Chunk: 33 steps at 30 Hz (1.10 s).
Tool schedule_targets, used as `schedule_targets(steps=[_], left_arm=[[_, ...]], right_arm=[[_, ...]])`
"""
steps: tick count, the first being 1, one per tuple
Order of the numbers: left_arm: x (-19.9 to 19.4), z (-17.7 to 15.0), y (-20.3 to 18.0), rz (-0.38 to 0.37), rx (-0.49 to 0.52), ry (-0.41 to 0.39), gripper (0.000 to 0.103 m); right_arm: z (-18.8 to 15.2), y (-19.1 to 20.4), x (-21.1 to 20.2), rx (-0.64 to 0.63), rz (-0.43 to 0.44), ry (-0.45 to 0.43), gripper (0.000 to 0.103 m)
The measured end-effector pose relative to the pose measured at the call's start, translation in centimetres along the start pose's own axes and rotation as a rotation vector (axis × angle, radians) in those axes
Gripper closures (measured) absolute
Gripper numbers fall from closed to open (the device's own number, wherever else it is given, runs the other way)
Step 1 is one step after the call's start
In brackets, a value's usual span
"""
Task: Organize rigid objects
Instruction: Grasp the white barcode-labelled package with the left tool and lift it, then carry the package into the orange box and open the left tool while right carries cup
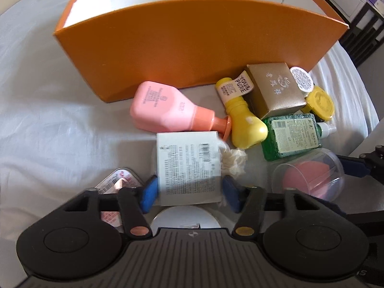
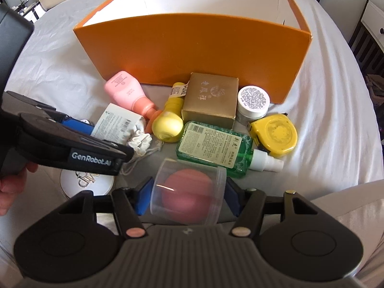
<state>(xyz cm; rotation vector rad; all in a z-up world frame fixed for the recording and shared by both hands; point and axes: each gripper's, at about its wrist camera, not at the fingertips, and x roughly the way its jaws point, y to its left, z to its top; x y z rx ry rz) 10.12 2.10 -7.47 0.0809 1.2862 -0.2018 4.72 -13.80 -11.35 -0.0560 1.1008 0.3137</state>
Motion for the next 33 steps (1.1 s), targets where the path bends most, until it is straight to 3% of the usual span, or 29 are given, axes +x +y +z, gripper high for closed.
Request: schedule_targets(steps=[14,33], left_arm=[[-4.9,-2.9,1.9,-0.039,-0.137,-0.157,0.040],[-13.1,0.0,1.6,-0.039,-0.159,-0.445,0.040]], right_arm=[[0.6,-0.1,-2.8,-0.013,-0.017,-0.125,0.042],[5.6,0.9,-7.8,-0.080,-0.005,-0.353,0.042]])
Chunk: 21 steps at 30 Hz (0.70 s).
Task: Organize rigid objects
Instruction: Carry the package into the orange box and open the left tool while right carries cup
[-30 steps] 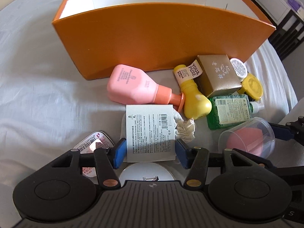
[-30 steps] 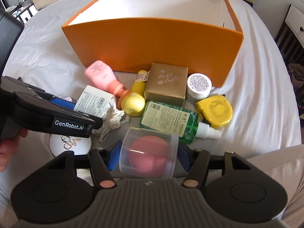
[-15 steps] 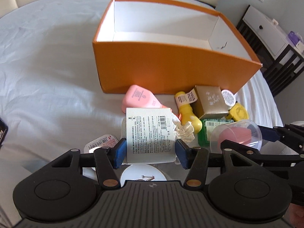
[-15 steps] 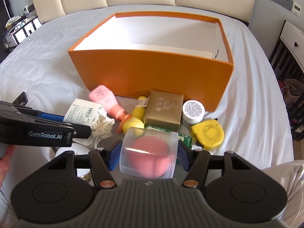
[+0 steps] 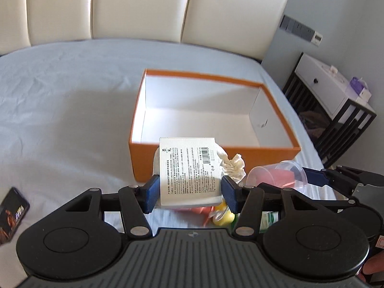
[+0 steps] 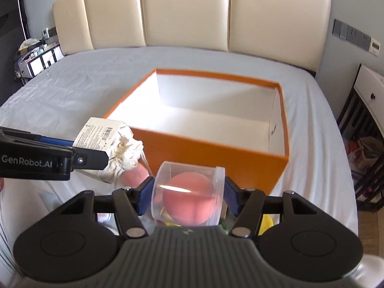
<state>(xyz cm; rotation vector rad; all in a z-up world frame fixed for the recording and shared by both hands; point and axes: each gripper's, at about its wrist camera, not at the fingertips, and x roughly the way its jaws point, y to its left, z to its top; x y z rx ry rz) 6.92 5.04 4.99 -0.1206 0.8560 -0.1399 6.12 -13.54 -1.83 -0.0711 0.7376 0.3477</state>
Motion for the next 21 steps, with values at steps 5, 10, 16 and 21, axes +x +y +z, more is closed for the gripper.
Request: schedule_targets(steps=[5,10,16,21], left_arm=[[-0.2,2.7,-0.2,-0.010,0.004,-0.063,0.040],[0.6,5.3,-0.2,-0.020,0.002,-0.106,0.040],[3.7,7.9,0.1,0.003,0.006,-0.101,0.040],[7.5,8.2,0.4,0.006,0.040,-0.003,0.040]], right_arm=[[2.8,0.0,-0.1,-0.021,-0.012,-0.071,0.042],[5.5,-0.4,0.7,-0.027,-0.037,-0.129,0.042],[7.8,-1.7,4.1,-0.004,-0.072,-0.103,0.042],[7.9,-2.7,7.8,0.026,-0.063,-0.002,0.042]])
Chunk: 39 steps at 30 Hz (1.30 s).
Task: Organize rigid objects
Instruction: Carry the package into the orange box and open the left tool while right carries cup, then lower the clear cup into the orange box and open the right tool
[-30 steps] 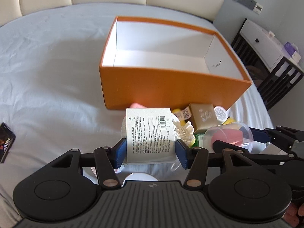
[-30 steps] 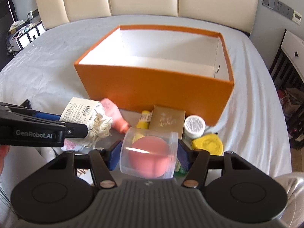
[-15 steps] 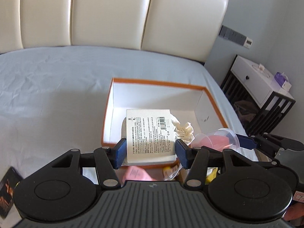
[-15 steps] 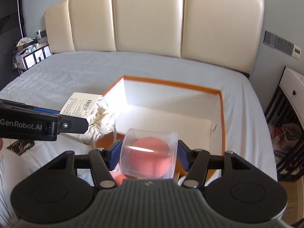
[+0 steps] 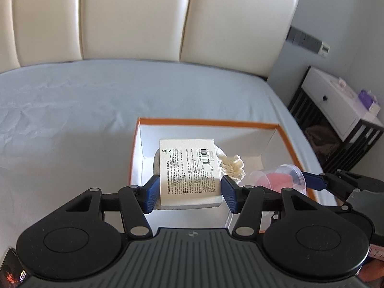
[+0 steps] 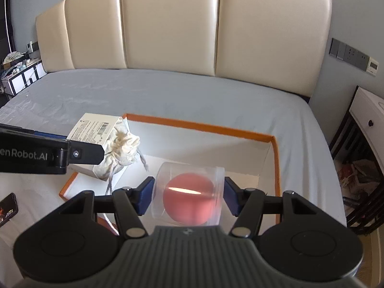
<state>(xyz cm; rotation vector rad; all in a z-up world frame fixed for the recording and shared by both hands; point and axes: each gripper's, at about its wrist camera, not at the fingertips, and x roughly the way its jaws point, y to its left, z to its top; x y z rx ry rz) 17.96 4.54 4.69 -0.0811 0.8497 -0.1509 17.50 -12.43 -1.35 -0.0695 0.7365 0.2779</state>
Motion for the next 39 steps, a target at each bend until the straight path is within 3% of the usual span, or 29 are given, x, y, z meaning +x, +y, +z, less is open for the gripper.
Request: schedule_targets(steps=[3,4,6,9,20,39], left_arm=[[1.8,-0.4,0.0,0.000,0.025,0.049,0.040],[2.2,-0.5,0.0,-0.001,0.031,0.059,0.051],[2.9,-0.6,-0.2,0.044,0.066,0.070,0.096],[3.4,-0.6,-0.1,0.019,0.075,0.087,0.087],[4.9,-2.1,0.4,0.029,0.073,0.140,0.084],[5.3,-3.2,3.8,-0.009,-0.048,0.124,0.063]], right_arm=[[-0.6,-0.3,1.8,0.008,0.000,0.052,0.042],[-0.7,-0.3,2.3,0.008,0.000,0.066,0.042],[-1.0,-0.4,3.3,0.010,0.004,0.097,0.042],[-1.5,-0.4,4.5,0.012,0.021,0.136,0.042],[-2.2,0.2,6.7,0.017,0.050,0.204,0.042],[-1.7,1.3,9.4,0.062,0.047,0.268,0.042]])
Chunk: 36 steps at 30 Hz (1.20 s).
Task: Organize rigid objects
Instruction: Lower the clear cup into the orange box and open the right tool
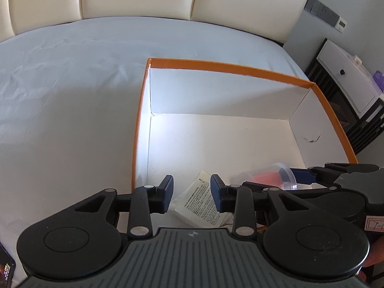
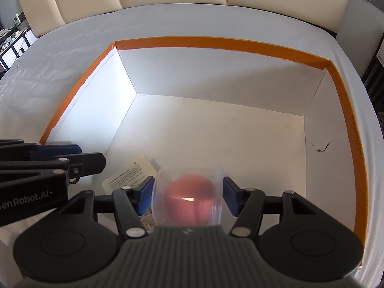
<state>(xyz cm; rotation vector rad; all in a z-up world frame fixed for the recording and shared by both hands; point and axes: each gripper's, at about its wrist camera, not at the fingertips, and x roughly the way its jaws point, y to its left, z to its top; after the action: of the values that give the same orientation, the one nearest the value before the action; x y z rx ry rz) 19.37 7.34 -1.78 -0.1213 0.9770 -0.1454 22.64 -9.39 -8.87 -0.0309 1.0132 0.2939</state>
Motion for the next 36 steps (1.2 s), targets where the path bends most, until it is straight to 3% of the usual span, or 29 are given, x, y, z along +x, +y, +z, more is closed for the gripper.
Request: schedule_targets(steps=[5,14,19,36], left_arm=[[-0.4,-0.1,1.4,-0.072,-0.061,-0.031,0.062],[-0.5,-0.3,2.0,-0.097,-0.113,-0.069,0.062],[-0.5,-0.2,2.2,-0.101,-0.124,-0.075,0.062],[-0.6,-0.5,1.7,-0.093,-0.111,-0.079,0.059]], right_arm=[[0.2,-0.7,0.5,0.045,-0.003,0.021,0.043],[0.7,-0.6,1.8,0.068,0.005,0.056,0.043],[1.4,0.2,2.5,0.101,0.121,0.074,0.043],[1.2,0.8,1.7,0.078,0.061,0.098,0.041]])
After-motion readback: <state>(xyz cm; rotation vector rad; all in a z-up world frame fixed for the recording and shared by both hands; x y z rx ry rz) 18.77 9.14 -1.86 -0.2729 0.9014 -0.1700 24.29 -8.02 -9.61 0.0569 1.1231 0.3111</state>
